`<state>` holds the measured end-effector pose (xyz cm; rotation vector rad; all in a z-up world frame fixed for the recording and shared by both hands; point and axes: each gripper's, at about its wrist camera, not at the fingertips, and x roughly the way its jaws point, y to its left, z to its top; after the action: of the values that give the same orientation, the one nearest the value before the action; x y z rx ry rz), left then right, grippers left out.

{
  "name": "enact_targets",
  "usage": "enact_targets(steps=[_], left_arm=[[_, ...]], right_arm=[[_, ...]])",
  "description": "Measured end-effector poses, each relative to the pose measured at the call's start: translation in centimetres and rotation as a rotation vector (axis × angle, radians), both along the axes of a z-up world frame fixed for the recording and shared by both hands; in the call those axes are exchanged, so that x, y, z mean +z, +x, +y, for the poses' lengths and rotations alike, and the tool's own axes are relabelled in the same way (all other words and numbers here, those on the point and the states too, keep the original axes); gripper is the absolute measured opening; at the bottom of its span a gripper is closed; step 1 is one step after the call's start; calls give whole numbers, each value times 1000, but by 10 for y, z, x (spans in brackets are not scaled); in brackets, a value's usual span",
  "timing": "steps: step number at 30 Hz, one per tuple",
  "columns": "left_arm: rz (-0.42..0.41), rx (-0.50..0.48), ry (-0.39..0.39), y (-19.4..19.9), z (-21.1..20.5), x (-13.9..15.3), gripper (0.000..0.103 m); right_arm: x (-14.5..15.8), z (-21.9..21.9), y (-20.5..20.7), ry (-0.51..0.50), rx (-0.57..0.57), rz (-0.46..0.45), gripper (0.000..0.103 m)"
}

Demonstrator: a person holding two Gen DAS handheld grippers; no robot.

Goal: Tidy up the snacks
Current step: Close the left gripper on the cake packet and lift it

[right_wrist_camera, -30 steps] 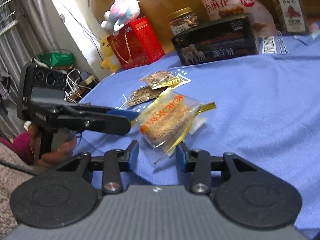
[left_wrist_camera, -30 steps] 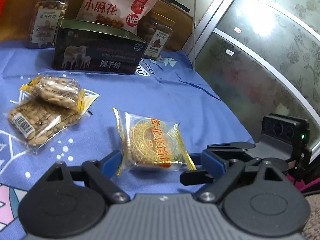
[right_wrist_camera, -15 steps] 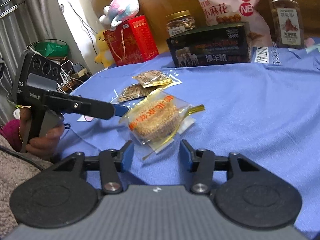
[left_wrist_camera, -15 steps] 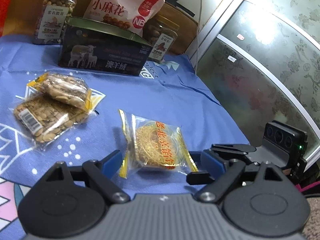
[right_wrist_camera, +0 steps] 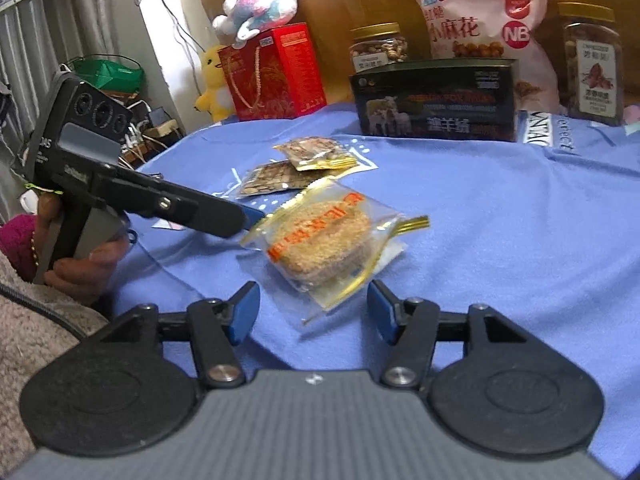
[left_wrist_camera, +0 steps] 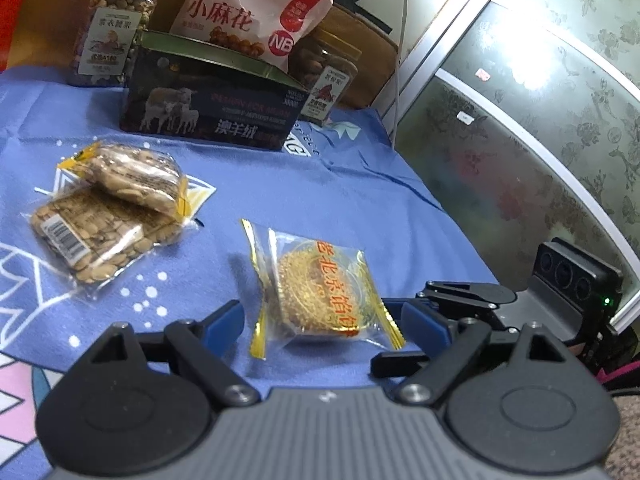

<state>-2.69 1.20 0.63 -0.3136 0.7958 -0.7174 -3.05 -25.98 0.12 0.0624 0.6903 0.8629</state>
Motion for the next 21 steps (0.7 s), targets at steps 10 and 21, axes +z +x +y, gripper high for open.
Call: enact_targets(steps=[10, 21], left_arm=[[33, -43, -5, 4, -8, -9, 87], [23, -46, -9, 4, -8, -7, 73]], right_arm=[[0, 13, -2, -40, 23, -36, 65], [1, 18, 1, -28, -12, -66, 47]])
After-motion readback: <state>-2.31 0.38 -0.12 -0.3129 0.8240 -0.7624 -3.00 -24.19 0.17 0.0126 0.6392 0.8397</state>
